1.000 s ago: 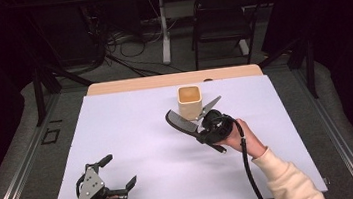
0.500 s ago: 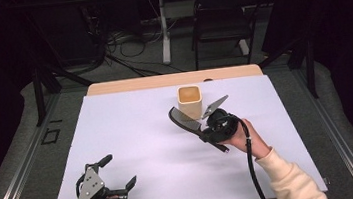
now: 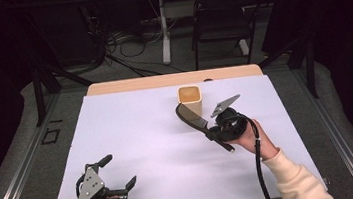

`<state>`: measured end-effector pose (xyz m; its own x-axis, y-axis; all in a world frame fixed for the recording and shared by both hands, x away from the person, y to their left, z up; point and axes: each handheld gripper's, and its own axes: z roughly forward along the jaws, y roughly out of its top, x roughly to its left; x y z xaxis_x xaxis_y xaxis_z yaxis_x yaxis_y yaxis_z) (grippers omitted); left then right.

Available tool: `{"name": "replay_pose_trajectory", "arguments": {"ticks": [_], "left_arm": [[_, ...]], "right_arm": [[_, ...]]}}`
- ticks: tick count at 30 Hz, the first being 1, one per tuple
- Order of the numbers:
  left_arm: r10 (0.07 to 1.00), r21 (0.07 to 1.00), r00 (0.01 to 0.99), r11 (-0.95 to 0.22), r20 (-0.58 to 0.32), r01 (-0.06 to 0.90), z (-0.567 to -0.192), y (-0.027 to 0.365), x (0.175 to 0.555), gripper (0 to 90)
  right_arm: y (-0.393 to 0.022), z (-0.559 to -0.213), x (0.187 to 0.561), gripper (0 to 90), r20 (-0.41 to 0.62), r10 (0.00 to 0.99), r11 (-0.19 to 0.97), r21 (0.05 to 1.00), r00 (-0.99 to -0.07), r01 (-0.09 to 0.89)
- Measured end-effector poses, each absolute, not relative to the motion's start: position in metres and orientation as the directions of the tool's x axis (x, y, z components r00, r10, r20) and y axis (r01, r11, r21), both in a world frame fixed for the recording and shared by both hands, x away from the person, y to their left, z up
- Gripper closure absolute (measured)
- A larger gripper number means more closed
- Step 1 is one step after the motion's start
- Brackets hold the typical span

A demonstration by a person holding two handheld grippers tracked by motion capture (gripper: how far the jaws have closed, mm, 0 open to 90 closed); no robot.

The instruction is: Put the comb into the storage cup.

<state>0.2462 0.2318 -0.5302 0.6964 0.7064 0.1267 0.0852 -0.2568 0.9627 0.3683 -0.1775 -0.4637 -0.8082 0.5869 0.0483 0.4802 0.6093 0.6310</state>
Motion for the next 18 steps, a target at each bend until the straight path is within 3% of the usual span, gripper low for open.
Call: {"name": "replay_pose_trajectory", "arguments": {"ticks": [18], "left_arm": [[0.706,0.962,0.697,-0.258,0.127,0.085,-0.530,0.232,0.246,0.0]], "right_arm": [[-0.197,-0.456,0.363,72.2,0.046,0.616,0.570,0.663,-0.786,0.486]]}}
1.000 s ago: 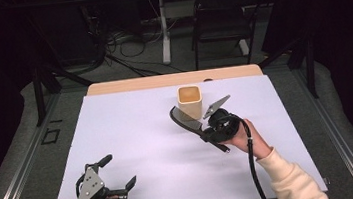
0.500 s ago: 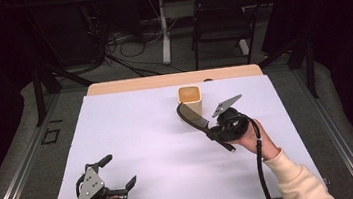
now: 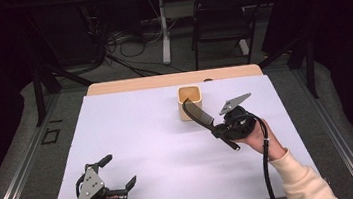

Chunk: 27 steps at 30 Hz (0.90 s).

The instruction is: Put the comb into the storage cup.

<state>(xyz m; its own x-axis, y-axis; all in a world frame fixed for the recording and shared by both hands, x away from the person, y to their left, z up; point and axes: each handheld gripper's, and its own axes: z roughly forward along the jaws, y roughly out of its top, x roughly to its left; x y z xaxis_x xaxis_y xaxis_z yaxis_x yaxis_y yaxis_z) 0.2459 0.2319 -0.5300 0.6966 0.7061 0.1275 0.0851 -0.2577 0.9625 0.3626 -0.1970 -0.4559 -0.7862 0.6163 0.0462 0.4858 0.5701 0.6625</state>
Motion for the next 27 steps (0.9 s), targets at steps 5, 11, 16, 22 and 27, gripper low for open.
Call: {"name": "replay_pose_trajectory", "arguments": {"ticks": [5,11,16,22,27], "left_arm": [[0.706,0.963,0.697,-0.258,0.127,0.085,-0.530,0.232,0.246,0.0],[0.706,0.963,0.697,-0.257,0.127,0.085,-0.530,0.232,0.246,0.0],[0.706,0.963,0.697,-0.256,0.126,0.085,-0.530,0.232,0.246,0.0],[0.706,0.963,0.697,-0.256,0.126,0.085,-0.530,0.232,0.246,0.1],[0.706,0.962,0.697,-0.258,0.128,0.085,-0.530,0.232,0.246,0.1]], "right_arm": [[-0.204,-0.454,0.362,72.3,0.045,0.624,0.559,0.673,-0.780,0.486],[-0.211,-0.451,0.361,72.2,0.044,0.637,0.546,0.680,-0.770,0.490],[-0.216,-0.450,0.361,72.2,0.044,0.645,0.538,0.683,-0.763,0.493],[-0.220,-0.447,0.361,72.3,0.038,0.651,0.531,0.691,-0.758,0.491],[-0.224,-0.444,0.361,72.2,0.037,0.659,0.519,0.700,-0.751,0.490]]}}
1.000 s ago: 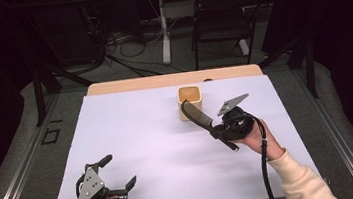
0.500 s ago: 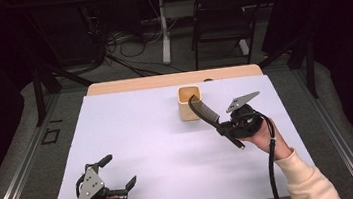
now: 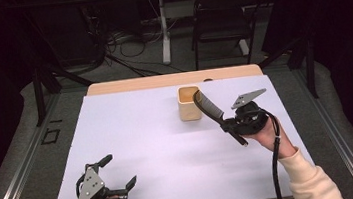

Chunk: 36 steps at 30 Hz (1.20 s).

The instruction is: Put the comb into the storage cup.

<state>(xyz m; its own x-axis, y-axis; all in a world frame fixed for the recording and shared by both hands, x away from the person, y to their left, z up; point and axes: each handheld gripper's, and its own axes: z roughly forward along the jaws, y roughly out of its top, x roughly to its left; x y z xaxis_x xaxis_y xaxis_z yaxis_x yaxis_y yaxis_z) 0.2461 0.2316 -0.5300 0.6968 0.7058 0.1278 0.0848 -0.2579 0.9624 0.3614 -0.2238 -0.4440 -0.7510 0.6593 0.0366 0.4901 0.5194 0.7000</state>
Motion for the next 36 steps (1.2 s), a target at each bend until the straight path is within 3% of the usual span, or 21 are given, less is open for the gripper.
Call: {"name": "replay_pose_trajectory", "arguments": {"ticks": [36], "left_arm": [[0.705,0.963,0.698,-0.256,0.125,0.087,-0.530,0.231,0.246,0.1]], "right_arm": [[-0.242,-0.434,0.365,72.2,0.010,0.710,0.463,0.747,-0.704,0.478]]}}
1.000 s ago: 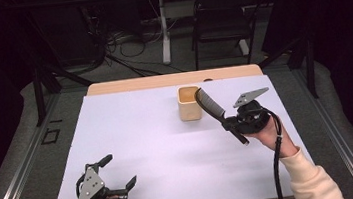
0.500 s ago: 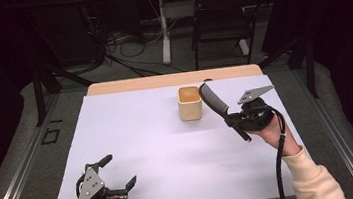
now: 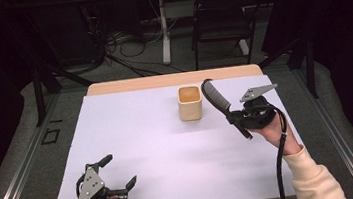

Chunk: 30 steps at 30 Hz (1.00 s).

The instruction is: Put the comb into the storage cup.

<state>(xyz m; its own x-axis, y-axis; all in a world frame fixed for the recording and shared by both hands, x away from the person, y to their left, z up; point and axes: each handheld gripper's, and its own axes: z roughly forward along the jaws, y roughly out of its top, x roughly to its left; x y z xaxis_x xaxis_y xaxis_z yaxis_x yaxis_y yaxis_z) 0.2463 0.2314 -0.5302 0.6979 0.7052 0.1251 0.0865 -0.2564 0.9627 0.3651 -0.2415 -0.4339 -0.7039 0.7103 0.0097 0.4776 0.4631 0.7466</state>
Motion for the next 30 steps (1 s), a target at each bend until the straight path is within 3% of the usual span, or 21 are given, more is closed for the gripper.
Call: {"name": "replay_pose_trajectory", "arguments": {"ticks": [30], "left_arm": [[0.705,0.962,0.698,-0.260,0.126,0.089,-0.5304,0.2312,0.2469,0.1]], "right_arm": [[-0.2432,-0.4350,0.3701,72.3,-0.008,0.744,0.419,0.785,-0.668,0.457]]}}
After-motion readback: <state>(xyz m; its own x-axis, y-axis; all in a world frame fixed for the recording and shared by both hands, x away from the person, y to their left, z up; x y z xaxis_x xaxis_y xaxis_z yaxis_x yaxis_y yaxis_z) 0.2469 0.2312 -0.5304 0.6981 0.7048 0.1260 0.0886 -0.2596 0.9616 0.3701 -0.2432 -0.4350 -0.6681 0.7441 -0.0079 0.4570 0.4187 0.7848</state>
